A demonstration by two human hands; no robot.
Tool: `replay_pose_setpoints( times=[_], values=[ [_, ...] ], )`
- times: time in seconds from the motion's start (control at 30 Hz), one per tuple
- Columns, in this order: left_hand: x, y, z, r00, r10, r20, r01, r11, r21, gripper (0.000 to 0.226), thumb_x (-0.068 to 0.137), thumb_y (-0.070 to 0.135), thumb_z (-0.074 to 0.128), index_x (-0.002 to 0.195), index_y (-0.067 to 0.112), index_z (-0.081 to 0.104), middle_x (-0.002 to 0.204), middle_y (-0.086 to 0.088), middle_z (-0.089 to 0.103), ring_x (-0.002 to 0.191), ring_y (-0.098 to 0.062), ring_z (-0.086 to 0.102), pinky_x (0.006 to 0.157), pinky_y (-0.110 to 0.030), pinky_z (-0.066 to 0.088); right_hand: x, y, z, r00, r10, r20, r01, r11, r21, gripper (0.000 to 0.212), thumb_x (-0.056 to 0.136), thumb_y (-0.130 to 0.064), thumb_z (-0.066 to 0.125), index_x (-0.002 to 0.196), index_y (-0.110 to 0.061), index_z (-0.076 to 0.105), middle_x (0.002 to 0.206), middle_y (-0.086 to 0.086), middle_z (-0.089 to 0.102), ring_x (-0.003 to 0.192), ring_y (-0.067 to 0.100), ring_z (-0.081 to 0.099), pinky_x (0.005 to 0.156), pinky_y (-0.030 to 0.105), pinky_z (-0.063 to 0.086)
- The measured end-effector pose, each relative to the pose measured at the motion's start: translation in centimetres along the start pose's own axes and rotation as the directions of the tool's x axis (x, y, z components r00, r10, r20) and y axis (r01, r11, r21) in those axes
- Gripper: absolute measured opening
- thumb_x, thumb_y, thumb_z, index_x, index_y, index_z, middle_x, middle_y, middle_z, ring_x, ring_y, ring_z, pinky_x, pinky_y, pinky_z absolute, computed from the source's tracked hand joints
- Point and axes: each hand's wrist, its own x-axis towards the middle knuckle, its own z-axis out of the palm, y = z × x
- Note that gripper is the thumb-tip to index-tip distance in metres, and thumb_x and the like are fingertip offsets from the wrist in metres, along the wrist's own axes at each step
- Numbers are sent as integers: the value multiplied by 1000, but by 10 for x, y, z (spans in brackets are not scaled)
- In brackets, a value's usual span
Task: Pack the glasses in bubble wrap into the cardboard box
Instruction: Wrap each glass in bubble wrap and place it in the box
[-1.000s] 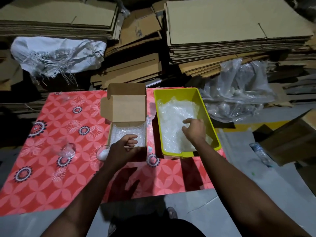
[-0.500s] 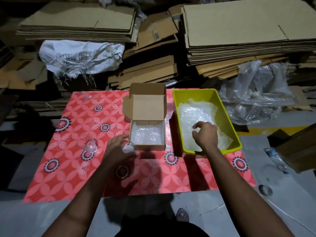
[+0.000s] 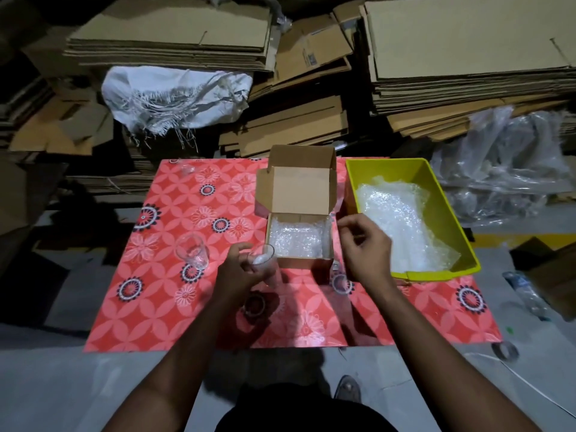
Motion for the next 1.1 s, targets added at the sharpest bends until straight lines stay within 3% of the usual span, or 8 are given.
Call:
replay_pose_setpoints(
  times=[0.17, 0.23, 0.3, 0.4, 0.63, 0.73, 0.87, 1.1],
  values=[
    [7, 25, 7, 998, 42, 48, -31, 980, -199, 39, 80, 6, 82, 115, 7, 64, 89, -14, 71, 79, -17, 66, 68, -22, 57, -30, -1, 41, 826, 21, 563, -47, 998, 32, 52, 85, -25, 80, 132, -34, 60, 122, -6, 63, 91, 3, 64, 76, 17, 52],
    [12, 31, 9, 996, 30, 83, -4, 954, -299, 34, 84, 18, 79, 111, 1, 67, 92, -13, 74, 83, -20, 70, 74, -31, 58, -33, -1, 46, 813, 23, 582, -83, 994, 76, 80, 73, -27, 90, 142, -37, 49, 124, -4, 59, 90, 6, 64, 75, 15, 52],
    [20, 30, 12, 989, 24, 149, 26, 946, -322, 59, 80, 47, 79, 102, -6, 65, 88, -17, 71, 79, -25, 65, 74, -43, 53, -29, -1, 46, 822, -16, 570, -24, 998, 63, 100, 65, -23, 95, 147, -39, 41, 130, -6, 52, 93, 8, 61, 77, 11, 50],
    [28, 31, 19, 969, 28, 244, 60, 936, -347, 79, 71, 64, 78, 101, -8, 63, 89, -30, 68, 79, -30, 64, 76, -53, 53, -18, 1, 44, 833, -69, 549, 75, 997, 13, 106, 62, -26, 97, 150, -36, 38, 139, -11, 44, 93, 9, 60, 76, 14, 51],
    [49, 40, 35, 949, -32, 313, 146, 926, -349, 46, 90, 48, 66, 103, 4, 68, 90, -11, 71, 77, -21, 68, 67, -28, 54, 11, 15, 48, 863, -100, 495, 179, 977, -116, 102, 59, -37, 94, 146, -20, 44, 136, -2, 48, 95, 11, 64, 80, 26, 56],
    [59, 28, 31, 982, -26, 189, 39, 997, -68, 37, 92, 54, 61, 114, 25, 71, 100, 4, 73, 91, -17, 66, 78, -30, 51, 26, 27, 52, 875, -12, 485, 160, 951, -264, 109, 53, -42, 94, 145, -20, 40, 138, 0, 47, 117, 16, 56, 91, 31, 55],
    [58, 15, 26, 960, 126, 250, -197, 938, 286, 37, 96, 22, 65, 132, 17, 63, 122, 0, 67, 102, -10, 61, 78, -12, 41, 49, 40, 54, 869, 87, 486, 241, 785, -570, 104, 55, -37, 91, 143, -18, 39, 137, 3, 49, 120, 27, 55, 93, 40, 53],
    [56, 10, 24, 927, 189, 324, -305, 884, 356, 44, 95, 19, 63, 138, 19, 57, 131, 0, 59, 113, -9, 55, 93, -26, 43, 68, 59, 67, 784, 213, 583, 360, 610, -706, 93, 56, -51, 90, 131, -16, 47, 122, 7, 55, 117, 29, 54, 86, 38, 56]
  ],
)
